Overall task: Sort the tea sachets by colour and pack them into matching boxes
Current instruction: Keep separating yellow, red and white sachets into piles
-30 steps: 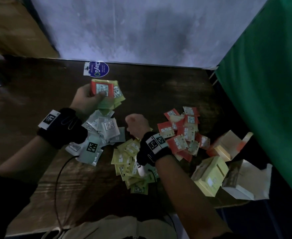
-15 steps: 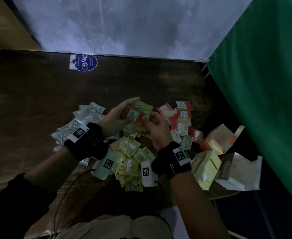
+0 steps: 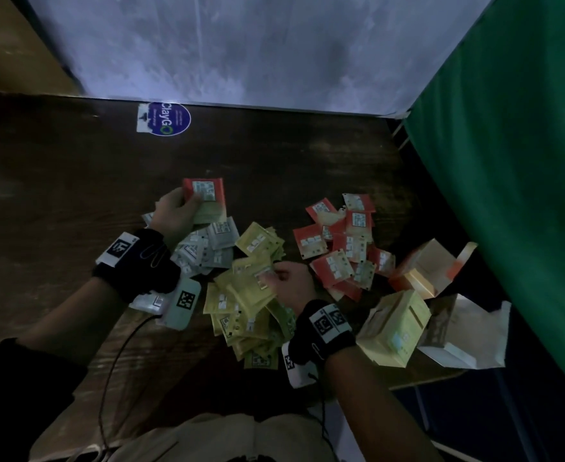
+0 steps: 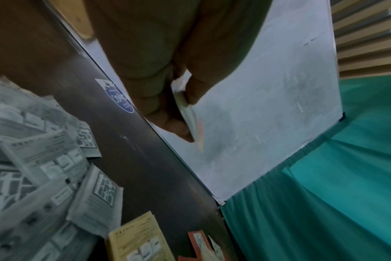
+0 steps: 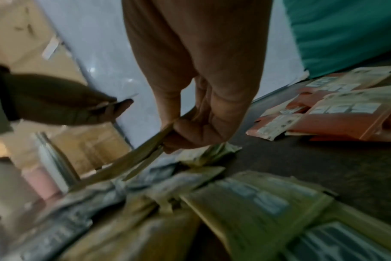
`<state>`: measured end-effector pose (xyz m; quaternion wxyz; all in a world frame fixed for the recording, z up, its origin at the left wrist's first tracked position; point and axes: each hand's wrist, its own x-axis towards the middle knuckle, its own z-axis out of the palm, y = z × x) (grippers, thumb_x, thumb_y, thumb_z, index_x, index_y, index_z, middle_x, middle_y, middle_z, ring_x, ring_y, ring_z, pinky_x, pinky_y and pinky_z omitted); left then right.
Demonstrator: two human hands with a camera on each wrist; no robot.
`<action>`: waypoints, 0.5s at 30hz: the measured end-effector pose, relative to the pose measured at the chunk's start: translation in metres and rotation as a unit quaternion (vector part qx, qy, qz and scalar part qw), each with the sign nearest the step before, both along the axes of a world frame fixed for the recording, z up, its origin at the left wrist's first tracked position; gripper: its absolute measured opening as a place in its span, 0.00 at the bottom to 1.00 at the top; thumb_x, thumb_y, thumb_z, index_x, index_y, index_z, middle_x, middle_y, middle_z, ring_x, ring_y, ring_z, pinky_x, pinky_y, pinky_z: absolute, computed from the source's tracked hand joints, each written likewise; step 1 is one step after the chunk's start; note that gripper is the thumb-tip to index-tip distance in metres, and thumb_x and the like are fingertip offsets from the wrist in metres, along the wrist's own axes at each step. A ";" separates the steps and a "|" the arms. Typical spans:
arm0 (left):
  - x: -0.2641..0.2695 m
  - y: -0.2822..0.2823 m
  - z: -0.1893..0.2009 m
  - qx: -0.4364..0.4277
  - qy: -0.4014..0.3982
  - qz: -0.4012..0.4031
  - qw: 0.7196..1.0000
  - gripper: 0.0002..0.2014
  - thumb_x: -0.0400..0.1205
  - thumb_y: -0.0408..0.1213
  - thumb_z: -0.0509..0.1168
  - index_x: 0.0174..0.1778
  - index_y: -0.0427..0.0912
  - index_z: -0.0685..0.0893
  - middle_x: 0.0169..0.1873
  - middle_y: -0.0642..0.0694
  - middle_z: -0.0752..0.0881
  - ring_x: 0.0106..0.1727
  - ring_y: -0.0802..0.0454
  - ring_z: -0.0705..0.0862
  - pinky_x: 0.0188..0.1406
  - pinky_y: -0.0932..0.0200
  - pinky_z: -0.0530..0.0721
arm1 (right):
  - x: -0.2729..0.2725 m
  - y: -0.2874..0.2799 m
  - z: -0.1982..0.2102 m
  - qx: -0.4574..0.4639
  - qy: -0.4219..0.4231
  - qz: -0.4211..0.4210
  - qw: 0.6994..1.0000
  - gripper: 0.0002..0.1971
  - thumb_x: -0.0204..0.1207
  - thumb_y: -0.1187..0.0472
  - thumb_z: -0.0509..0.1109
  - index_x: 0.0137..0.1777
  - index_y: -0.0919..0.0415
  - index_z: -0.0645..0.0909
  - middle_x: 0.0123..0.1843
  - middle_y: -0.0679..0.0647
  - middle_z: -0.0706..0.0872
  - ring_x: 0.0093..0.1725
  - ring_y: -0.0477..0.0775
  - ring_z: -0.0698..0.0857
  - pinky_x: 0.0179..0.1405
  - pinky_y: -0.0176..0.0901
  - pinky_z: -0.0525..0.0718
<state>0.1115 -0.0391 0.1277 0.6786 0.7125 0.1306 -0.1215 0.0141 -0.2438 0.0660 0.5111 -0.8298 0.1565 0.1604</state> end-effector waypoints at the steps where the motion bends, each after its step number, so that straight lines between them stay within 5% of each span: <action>1: 0.000 -0.001 0.000 0.010 0.005 -0.013 1.000 0.10 0.86 0.36 0.58 0.61 0.39 0.78 0.49 0.44 0.83 0.44 0.54 0.84 0.42 0.60 0.86 | 0.001 0.002 -0.003 -0.049 0.005 0.033 0.998 0.08 0.76 0.59 0.73 0.43 0.66 0.86 0.39 0.57 0.87 0.39 0.50 0.82 0.39 0.43 0.78; 3: -0.005 -0.002 -0.003 0.042 0.007 -0.051 0.998 0.10 0.86 0.35 0.58 0.60 0.39 0.79 0.46 0.44 0.84 0.46 0.51 0.84 0.39 0.64 0.86 | 0.004 0.001 -0.003 -0.118 0.013 0.048 0.992 0.11 0.77 0.59 0.72 0.52 0.66 0.86 0.50 0.58 0.88 0.49 0.54 0.84 0.49 0.44 0.80; 6: -0.017 -0.004 -0.015 0.130 -0.012 -0.110 0.985 0.14 0.83 0.37 0.64 0.62 0.37 0.82 0.50 0.41 0.87 0.52 0.46 0.86 0.50 0.54 0.86 | 0.011 -0.004 0.005 -0.123 -0.048 0.019 0.991 0.16 0.77 0.55 0.72 0.60 0.65 0.85 0.57 0.60 0.86 0.56 0.57 0.84 0.56 0.46 0.81; 9: -0.035 -0.022 -0.021 0.153 -0.040 -0.180 0.971 0.09 0.80 0.38 0.69 0.55 0.46 0.85 0.43 0.52 0.86 0.40 0.64 0.85 0.39 0.68 0.80 | 0.016 -0.004 0.020 0.015 -0.064 -0.017 0.998 0.20 0.78 0.49 0.70 0.66 0.59 0.80 0.61 0.55 0.84 0.57 0.53 0.84 0.55 0.51 0.85; 11: -0.045 -0.038 -0.024 0.160 -0.062 -0.239 0.956 0.08 0.78 0.38 0.71 0.51 0.51 0.85 0.42 0.57 0.87 0.38 0.70 0.84 0.43 0.68 0.81 | 0.020 -0.006 0.026 0.065 -0.046 -0.013 0.997 0.16 0.79 0.56 0.71 0.65 0.60 0.81 0.58 0.56 0.86 0.53 0.55 0.87 0.47 0.50 0.88; 15: -0.036 -0.048 -0.044 0.262 -0.099 -0.282 0.918 0.20 0.78 0.39 0.71 0.66 0.46 0.79 0.59 0.49 0.84 0.56 0.57 0.83 0.55 0.63 0.79 | 0.035 -0.033 0.021 -0.054 -0.045 -0.072 0.995 0.12 0.79 0.65 0.69 0.61 0.64 0.84 0.56 0.58 0.87 0.55 0.56 0.85 0.53 0.48 0.85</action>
